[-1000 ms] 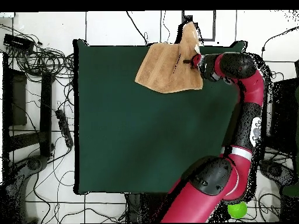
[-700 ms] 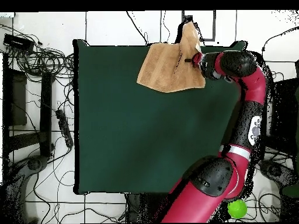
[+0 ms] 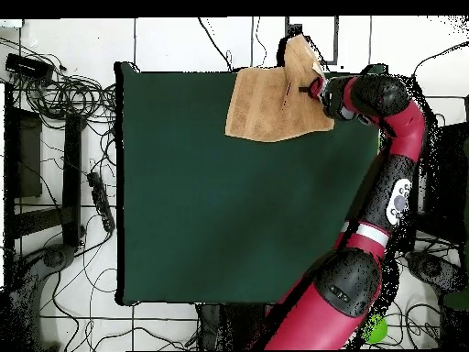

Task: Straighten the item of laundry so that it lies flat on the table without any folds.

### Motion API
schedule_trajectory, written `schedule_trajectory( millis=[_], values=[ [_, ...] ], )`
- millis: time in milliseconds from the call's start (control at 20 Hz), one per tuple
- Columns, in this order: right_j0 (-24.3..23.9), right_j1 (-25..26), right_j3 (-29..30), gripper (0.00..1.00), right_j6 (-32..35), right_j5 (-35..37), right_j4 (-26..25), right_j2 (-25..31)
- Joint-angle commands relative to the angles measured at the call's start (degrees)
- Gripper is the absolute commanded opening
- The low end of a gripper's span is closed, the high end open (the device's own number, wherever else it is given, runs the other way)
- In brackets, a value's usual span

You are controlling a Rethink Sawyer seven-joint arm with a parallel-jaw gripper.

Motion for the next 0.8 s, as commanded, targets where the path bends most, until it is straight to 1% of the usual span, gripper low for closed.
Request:
schedule_trajectory(
  millis=[50, 650, 800],
  values=[
    [-2.1, 3.29, -3.01, 1.0, -24.29, -0.2, -19.44, 12.52],
    [-4.35, 3.57, -5.51, 1.0, -31.39, 4.63, -39.49, 32.51],
    [-4.71, 3.82, -5.93, 1.0, -33.18, 5.12, -43.67, 36.46]
  ],
)
